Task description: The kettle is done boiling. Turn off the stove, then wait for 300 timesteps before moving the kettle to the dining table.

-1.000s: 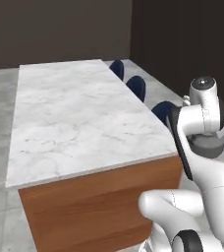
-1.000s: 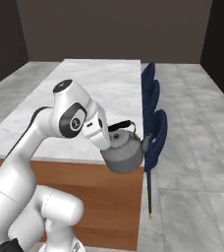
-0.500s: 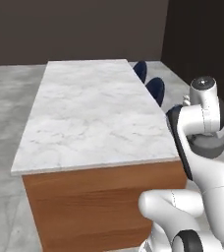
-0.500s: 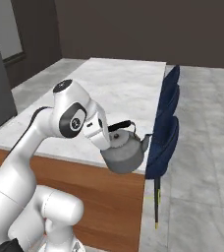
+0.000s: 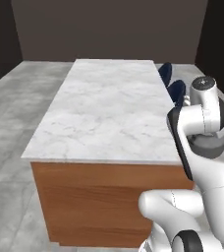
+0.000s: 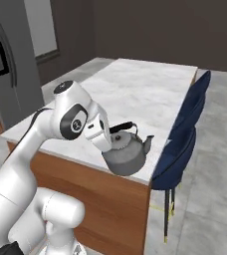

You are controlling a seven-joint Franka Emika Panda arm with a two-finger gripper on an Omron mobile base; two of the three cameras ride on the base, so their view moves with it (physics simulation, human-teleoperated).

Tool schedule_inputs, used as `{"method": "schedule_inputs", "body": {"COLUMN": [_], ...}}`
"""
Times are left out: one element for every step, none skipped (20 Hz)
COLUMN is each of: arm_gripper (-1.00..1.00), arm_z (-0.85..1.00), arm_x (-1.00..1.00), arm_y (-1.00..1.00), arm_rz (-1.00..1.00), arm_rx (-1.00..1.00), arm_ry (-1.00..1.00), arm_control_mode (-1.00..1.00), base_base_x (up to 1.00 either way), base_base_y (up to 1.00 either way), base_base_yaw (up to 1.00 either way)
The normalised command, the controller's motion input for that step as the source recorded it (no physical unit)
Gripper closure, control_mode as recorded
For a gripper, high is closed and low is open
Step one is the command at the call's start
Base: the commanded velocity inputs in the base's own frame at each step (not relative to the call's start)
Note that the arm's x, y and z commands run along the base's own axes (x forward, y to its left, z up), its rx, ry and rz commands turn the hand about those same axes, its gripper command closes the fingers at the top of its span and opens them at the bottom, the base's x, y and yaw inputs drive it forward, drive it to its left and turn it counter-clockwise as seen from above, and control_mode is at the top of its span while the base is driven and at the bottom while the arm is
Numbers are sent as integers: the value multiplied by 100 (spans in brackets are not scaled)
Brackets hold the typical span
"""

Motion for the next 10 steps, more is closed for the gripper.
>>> {"method": "schedule_inputs", "body": {"arm_gripper": [100,100,100,100,100,100,100,100,100,100], "arm_z": [0,0,0,0,0,0,0,0,0,0], "arm_x": [0,0,0,0,0,0,0,0,0,0], "arm_y": [0,0,0,0,0,0,0,0,0,0], "arm_rz": [0,0,0,0,0,0,0,0,0,0], "arm_rx": [0,0,0,0,0,0,0,0,0,0], "arm_ry": [0,0,0,0,0,0,0,0,0,0], "arm_control_mode": [100,100,100,100,100,100,100,100,100,100], "base_base_x": [22,22,22,21,21,20,19,15,14,12], "base_base_y": [-43,-43,-43,-43,-43,-43,-43,-44,-44,-44], "base_base_yaw": [33,33,33,33,33,33,33,33,32,32]}}
